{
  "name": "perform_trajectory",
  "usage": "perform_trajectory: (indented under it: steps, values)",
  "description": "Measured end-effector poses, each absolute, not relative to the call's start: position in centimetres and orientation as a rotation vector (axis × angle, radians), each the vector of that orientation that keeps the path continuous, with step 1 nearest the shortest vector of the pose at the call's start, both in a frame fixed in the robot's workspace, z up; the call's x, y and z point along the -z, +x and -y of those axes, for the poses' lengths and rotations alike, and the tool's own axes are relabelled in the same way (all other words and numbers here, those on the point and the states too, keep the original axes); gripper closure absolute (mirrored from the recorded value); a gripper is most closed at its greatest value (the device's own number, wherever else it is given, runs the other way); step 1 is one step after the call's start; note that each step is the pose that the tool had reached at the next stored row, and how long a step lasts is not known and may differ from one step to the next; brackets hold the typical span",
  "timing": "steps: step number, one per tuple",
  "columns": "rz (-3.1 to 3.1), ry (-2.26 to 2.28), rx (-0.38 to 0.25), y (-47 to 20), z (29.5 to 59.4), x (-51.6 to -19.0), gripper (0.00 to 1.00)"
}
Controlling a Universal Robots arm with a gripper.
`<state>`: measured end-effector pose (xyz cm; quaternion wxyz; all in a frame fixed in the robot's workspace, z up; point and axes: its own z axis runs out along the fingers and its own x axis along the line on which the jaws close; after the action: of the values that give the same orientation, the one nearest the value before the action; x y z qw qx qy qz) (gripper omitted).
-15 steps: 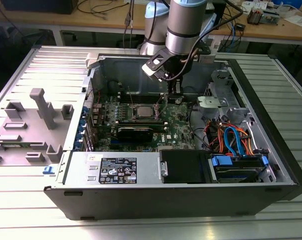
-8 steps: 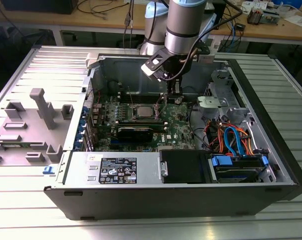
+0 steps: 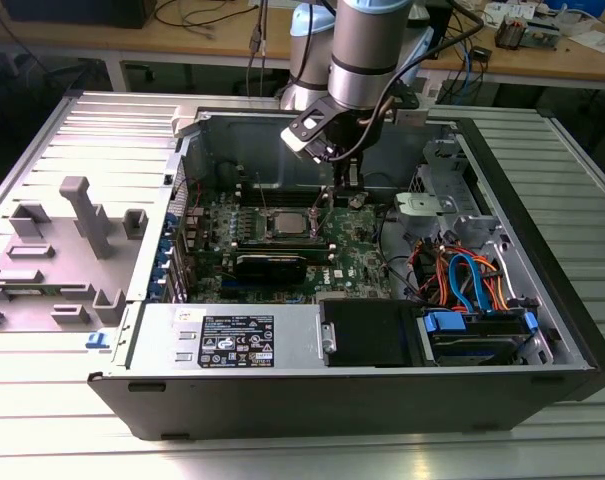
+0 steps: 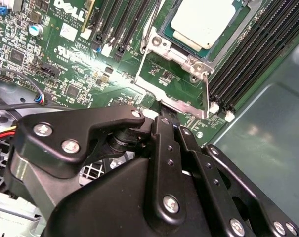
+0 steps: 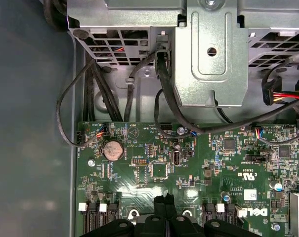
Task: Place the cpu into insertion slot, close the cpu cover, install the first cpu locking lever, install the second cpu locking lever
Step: 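Close the cpu cover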
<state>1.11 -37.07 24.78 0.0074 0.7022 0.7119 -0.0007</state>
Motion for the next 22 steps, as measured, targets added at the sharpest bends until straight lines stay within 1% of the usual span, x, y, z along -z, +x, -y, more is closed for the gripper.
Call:
perform_trajectory:
  steps: [22]
  values:
    - [-2.226,2.196,0.002,0.53,37.07,-24.78,0.89]
